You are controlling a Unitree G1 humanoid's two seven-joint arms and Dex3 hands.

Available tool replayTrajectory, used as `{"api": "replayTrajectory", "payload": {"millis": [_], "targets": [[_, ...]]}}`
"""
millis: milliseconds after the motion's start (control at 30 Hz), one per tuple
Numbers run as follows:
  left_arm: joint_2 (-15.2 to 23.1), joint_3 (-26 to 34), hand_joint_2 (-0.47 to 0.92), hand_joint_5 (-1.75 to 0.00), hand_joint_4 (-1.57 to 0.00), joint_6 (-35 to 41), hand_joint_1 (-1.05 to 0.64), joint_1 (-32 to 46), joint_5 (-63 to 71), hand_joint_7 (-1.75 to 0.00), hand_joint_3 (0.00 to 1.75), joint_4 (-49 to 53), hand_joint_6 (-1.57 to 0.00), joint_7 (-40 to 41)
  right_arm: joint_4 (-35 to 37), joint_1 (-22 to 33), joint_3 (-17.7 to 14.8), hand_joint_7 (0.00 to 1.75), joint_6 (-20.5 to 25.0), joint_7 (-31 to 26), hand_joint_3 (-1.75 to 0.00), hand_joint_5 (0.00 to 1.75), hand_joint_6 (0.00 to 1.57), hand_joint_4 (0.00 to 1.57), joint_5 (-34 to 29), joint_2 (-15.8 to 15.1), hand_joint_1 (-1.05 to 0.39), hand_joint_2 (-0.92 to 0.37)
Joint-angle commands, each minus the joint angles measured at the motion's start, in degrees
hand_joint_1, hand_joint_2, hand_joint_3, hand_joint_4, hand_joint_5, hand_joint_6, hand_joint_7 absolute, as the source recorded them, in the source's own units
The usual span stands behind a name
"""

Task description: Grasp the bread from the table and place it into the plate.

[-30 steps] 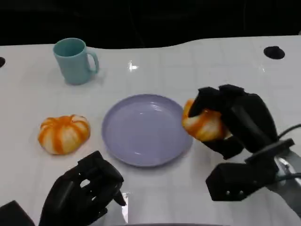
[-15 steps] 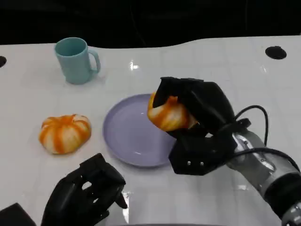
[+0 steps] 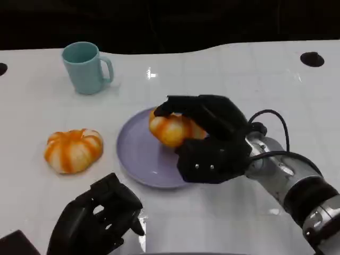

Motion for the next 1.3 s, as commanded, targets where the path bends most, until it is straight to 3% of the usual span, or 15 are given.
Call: {"api": "replayTrajectory", "payload": {"millis": [33,300,733,933,1133,1267,1300], "targets": [[0.7,0.1,0.92,-1.75,-0.6,-0.5,-0.54,0.2,-0.2,-1.48,0.36,-0.5,-0.54,-0.2,-2.8,-1.0,1.3,0.0,1.4,4.6,-0.27,0.25,0.35,0.13,-0.2,-2.2,-0.62,-0.92],[0.7,0.0,0.92,-1.75,-0.6,0.0,-0.55,0.2,0.1,-1.48,0.36,-0.8,-0.54,0.3,-8.9,1.3,1.9,0.0,1.6,10.0,-0.38,0.32,0.27,0.01,0.5,-5.1,-0.7,-0.92],[0.5,-0.1,0.92,-1.75,-0.6,-0.1,-0.54,0.1,0.1,-1.48,0.36,-0.8,-0.54,0.5,-29.1,12.8,-2.9,0.0,0.7,17.5,-0.34,0.45,0.25,0.02,7.2,-11.6,-0.67,-0.92],[0.5,0.0,0.92,-1.75,-0.61,-0.6,-0.54,-0.1,0.2,-1.48,0.37,-0.2,-0.54,0.4,-35.3,19.5,-5.5,0.04,-4.1,15.8,-0.24,0.53,0.35,0.13,9.9,-13.5,-0.57,-0.92],[0.4,0.0,0.92,-1.75,-0.6,-0.4,-0.54,0.2,0.3,-1.49,0.37,-0.6,-0.54,0.6,-37.8,24.7,-8.0,0.13,-9.7,13.5,-0.11,0.67,0.56,0.33,11.4,-14.9,-0.43,-0.92],[0.4,0.1,0.92,-1.75,-0.59,-0.2,-0.54,0.1,0.1,-1.49,0.37,-0.5,-0.54,0.6,-39.7,28.5,-9.9,0.27,-12.4,12.5,-0.09,0.95,0.69,0.43,12.6,-15.5,-0.35,-0.9],[0.5,0.1,0.92,-1.75,-0.59,-0.2,-0.54,0.1,0.0,-1.49,0.37,-0.5,-0.54,0.6,-39.9,29.3,-10.3,0.43,-13.0,12.1,-0.12,1.06,0.69,0.47,12.8,-15.6,-0.32,-0.88]]}}
